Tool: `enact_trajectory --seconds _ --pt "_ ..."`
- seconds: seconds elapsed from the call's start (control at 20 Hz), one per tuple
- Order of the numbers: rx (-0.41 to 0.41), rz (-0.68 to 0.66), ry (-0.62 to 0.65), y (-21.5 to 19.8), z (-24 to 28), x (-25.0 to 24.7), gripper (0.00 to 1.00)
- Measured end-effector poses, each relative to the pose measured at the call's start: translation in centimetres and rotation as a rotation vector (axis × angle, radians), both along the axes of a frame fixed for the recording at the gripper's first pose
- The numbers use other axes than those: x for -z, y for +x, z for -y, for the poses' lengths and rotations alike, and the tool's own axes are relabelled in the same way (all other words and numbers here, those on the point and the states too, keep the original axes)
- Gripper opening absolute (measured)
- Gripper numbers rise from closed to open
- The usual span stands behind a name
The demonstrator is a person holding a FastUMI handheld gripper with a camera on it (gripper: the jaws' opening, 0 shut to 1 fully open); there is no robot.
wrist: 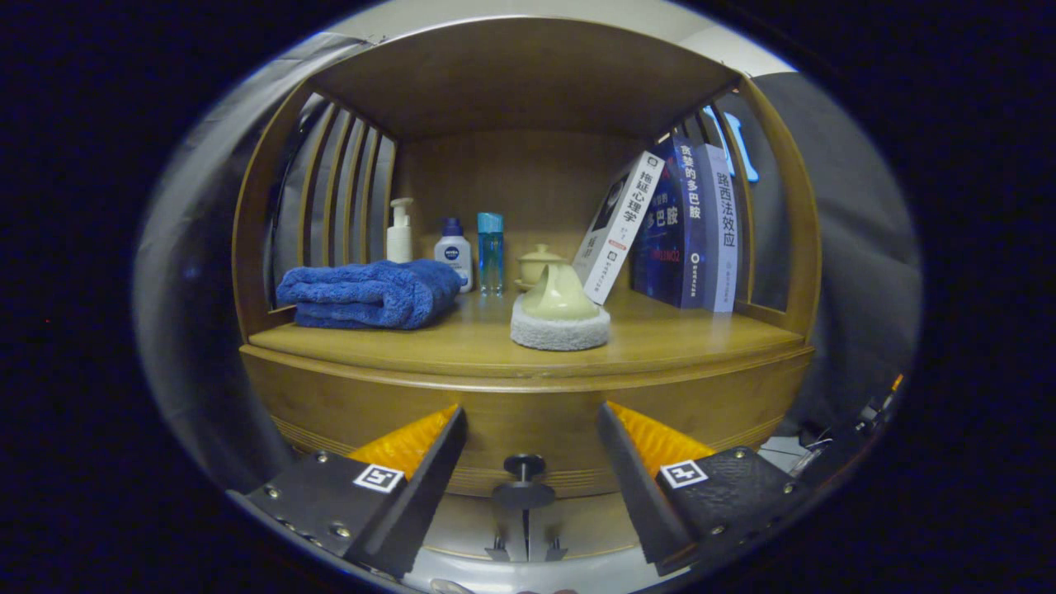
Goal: Pull open the drawer, take out the items inside it, and place them on the countertop above the cabinet.
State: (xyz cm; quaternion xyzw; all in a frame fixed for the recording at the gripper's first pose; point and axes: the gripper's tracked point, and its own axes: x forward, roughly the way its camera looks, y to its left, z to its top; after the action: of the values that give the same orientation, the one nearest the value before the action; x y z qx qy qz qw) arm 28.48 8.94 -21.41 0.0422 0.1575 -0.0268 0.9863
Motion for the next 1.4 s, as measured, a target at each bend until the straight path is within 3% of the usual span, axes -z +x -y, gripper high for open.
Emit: enact_trajectory --seconds 0.4,0.85,1.4 --pt "-0.022 0.058 -0.018 -2.1 0.8 -4.0 0.97" --pt "-0.03 0.244 -0.087 -11.7 5.5 -14.9 0.97" --pt "0.191 0.308 -0.118 -23.6 18.8 -21.4 0.97"
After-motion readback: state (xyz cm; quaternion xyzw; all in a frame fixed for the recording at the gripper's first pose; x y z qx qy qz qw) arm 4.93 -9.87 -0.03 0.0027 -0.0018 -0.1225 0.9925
